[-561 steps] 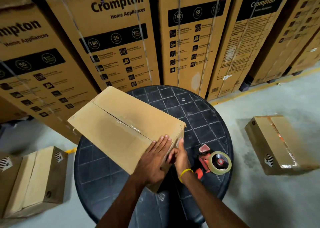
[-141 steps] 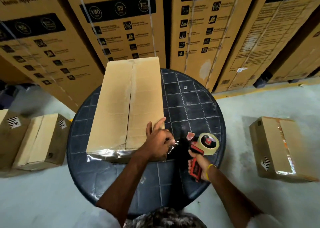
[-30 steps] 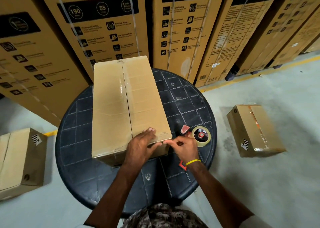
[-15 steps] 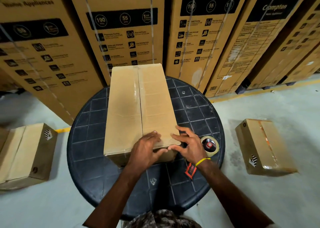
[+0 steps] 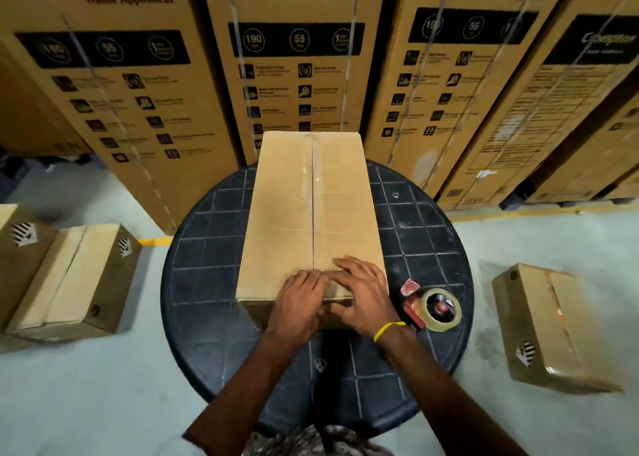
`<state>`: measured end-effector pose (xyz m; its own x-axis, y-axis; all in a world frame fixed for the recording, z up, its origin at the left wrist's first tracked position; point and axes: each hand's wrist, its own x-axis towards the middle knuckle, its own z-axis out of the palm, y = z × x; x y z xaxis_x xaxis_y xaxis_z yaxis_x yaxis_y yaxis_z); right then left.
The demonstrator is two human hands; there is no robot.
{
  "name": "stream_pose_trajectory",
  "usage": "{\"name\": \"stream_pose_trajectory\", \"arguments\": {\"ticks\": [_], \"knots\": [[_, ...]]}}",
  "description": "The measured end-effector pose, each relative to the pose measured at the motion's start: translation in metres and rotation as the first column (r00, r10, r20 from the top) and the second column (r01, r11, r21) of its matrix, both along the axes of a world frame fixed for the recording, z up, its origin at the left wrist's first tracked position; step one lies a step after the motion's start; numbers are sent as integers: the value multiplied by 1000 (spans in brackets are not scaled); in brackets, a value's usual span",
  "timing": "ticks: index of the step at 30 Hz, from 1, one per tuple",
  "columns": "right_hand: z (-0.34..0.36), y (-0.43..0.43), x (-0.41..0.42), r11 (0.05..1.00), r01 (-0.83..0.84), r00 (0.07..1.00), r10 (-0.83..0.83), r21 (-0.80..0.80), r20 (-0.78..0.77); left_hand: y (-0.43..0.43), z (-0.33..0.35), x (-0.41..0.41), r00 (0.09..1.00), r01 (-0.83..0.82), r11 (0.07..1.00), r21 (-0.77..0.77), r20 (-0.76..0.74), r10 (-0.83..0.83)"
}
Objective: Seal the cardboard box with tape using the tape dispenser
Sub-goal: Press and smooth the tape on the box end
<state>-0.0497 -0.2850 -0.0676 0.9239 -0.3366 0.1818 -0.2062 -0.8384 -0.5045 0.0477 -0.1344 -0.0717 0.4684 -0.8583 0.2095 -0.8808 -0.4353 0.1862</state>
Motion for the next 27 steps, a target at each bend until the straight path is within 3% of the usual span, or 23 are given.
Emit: {"name": "stream_pose_trajectory", "arguments": {"ticks": [2,4,6,8,10,13,15,19,23,27], "knots": [[-8,-1,1,999,-14,1000,14,-42,12,10,5,6,986,-8,999,-46,-168,0],[-11,-3,0,998,-35,999,36,-57,9,32,11,15,952,-125,970,-209,-300,58],[-7,-5,1,996,-59,998,56,-65,-36,60,18,22,880,-388,829,-403,-428,204],[-2,-5,1,990,-95,990,83,-108,-111,88,18,30,671,-697,566,-440,-677,301],[-1,-3,0,982,-117,983,92,-150,-161,106,11,39,409,-879,365,-308,-880,240],[4,-3,-1,983,-97,982,69,-156,-176,115,-5,46,75,-943,330,-48,-995,69],[5,-2,0,984,-86,983,59,-157,-171,112,-6,45,-49,-945,325,34,-998,-38],[5,1,1,986,-68,989,46,-150,-144,103,9,41,-94,-921,382,73,-995,-37],[6,3,1,989,-53,989,32,-142,-143,101,17,35,-106,-915,396,75,-993,-56],[8,4,2,988,-39,989,17,-150,-149,96,19,29,-96,-878,476,55,-993,-63]]}}
